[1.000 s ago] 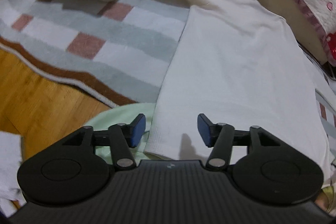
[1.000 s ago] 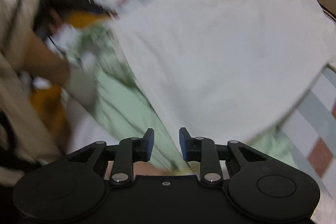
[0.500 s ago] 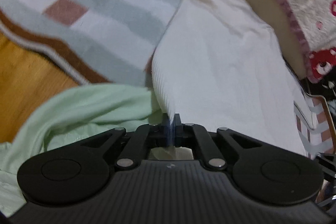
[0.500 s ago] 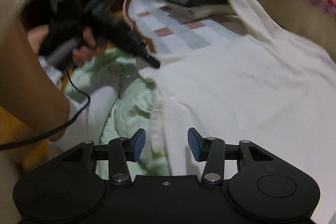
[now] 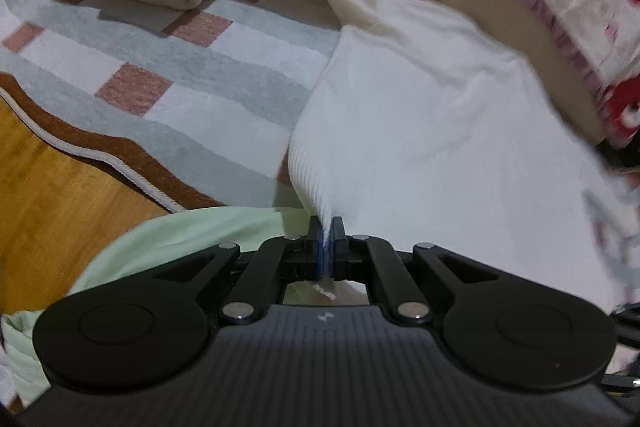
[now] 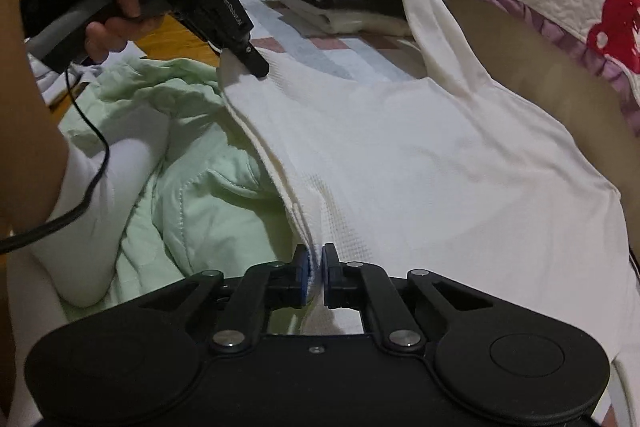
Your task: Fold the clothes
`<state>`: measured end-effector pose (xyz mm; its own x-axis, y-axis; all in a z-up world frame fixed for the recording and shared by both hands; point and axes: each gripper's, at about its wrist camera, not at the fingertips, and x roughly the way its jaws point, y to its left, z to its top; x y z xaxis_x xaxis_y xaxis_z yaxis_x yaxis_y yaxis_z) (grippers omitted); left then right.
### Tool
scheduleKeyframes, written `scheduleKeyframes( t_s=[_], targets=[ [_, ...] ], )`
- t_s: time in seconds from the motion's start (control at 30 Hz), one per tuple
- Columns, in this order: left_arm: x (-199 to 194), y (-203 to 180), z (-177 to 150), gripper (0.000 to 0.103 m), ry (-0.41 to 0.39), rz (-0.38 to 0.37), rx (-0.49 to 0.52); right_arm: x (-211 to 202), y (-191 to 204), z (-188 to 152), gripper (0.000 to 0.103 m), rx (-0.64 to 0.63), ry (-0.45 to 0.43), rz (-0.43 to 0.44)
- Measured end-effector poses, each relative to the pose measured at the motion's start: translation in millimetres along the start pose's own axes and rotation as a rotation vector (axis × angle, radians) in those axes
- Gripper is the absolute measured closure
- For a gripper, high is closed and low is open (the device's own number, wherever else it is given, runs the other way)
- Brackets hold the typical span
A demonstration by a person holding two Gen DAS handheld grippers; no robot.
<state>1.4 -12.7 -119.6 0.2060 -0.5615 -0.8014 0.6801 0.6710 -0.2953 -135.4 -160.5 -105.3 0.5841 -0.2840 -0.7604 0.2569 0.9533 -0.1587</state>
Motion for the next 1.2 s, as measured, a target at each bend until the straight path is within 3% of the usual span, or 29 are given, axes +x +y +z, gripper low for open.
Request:
scheduleKeyframes(
  t_s=[0.03,0.1,0.17,0.23,0.27,0.3,0.33,0.47,0.57,0.63,0.73,0.9,0.93,1.03,1.07,1.1,1.2],
  targets=[
    [3,-2,-1,0.101,0.004,0.013,0.012,1,3,-1,0.087,0.003,-0.004,0.001],
    [8,-5,-3,0.100,0.011,0.040,0.035,7,10,-2,0.067,-0.009,-0.006,0.021],
    [15,-1,-4,0.099,0.029,0.038,0.004,15,15,-3,0.065,-0.024,-0.030,-0.011],
    [23,10,-6,0.095,0.061,0.000,-0.075,26,16,-2,0.066,-0.031,-0.021,-0.033],
    [28,15,-6,0.094,0.077,-0.021,-0.109,27,12,-1,0.075,-0.010,-0.034,-0.031],
    [29,15,-7,0.100,0.083,-0.027,-0.106,26,8,0,0.096,0.022,-0.036,-0.010],
    [30,15,-8,0.101,0.088,-0.031,-0.101,21,-1,2,0.096,0.075,-0.040,0.036],
    [-33,0,5,0.101,-0.042,-0.042,-0.088,-1,-34,10,0.095,0.284,-0.054,0.218],
    [-85,-16,16,0.101,-0.107,-0.027,-0.029,-34,-43,17,0.095,0.279,-0.095,0.263],
    [-94,-21,16,0.101,-0.101,0.012,-0.013,-42,-41,18,0.095,0.284,-0.106,0.284],
    [-67,-16,3,0.101,-0.022,0.103,-0.005,-39,-28,18,0.095,0.255,-0.099,0.292],
    [-5,15,-30,0.099,0.177,0.157,-0.126,1,-4,7,0.095,0.243,0.051,0.337],
    [-3,14,-31,0.099,0.187,0.166,-0.120,5,-4,5,0.095,0.251,0.072,0.352],
    [-6,1,-26,0.082,0.189,0.240,-0.037,11,-12,2,0.089,0.305,0.101,0.437],
    [-9,-5,-23,0.082,0.184,0.274,0.001,9,-15,2,0.080,0.325,0.105,0.490],
    [-14,-12,-17,0.081,0.170,0.277,0.026,8,-19,1,0.071,0.344,0.108,0.542],
    [-31,-32,10,0.077,0.124,0.223,0.079,-12,-44,-4,0.069,0.444,0.028,0.688]
  ],
)
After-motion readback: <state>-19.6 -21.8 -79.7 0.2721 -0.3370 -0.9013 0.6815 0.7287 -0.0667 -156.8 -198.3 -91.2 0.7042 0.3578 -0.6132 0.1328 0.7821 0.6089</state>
